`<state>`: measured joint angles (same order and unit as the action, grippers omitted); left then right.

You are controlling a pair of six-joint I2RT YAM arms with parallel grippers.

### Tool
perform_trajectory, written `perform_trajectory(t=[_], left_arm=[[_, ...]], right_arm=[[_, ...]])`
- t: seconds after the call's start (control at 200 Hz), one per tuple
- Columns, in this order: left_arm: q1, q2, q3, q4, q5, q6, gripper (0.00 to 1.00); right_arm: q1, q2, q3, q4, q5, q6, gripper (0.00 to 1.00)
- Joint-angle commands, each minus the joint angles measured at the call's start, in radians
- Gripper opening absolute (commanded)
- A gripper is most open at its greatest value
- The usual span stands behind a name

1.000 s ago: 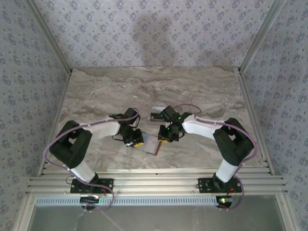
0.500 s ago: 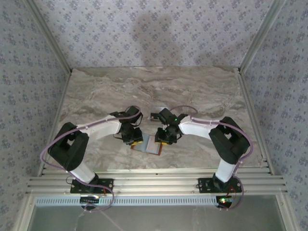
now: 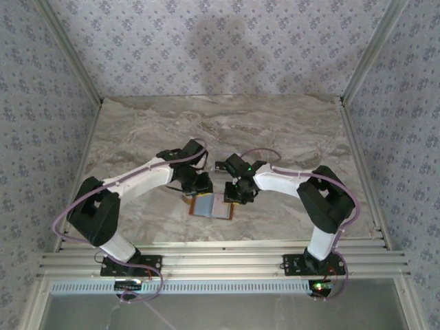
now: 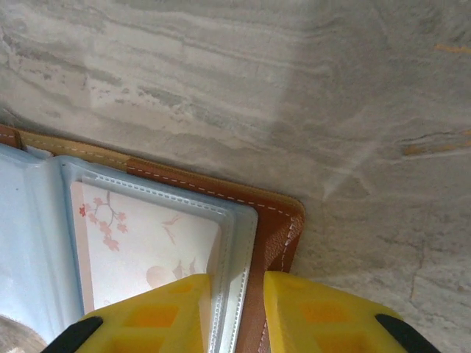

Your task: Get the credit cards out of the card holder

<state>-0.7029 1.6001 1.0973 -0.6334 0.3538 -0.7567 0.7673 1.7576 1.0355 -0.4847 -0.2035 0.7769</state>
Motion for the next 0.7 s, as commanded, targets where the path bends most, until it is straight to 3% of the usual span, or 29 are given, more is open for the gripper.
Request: perform_trajectory(t=[0.0,0.205,0.695], left_arm=[[-0.02,0.067,0.015,0.127,0.144,-0.032,0.19],[0.001,0.155,-0.029,0.17,0.186,-0.032,0.12],[0.046,0.159,-0.198,0.236,0.172,-0.03,0.05]], right_arm=[[-0.015,0.007,0.015,-0.072,0.069,-0.039,0.27],[-0.013,-0.035,0.009,-0.059,0.099,-0.021,0.26],[0.047,-0.073,-0.027,0.007,0.056,0.078,0.33]])
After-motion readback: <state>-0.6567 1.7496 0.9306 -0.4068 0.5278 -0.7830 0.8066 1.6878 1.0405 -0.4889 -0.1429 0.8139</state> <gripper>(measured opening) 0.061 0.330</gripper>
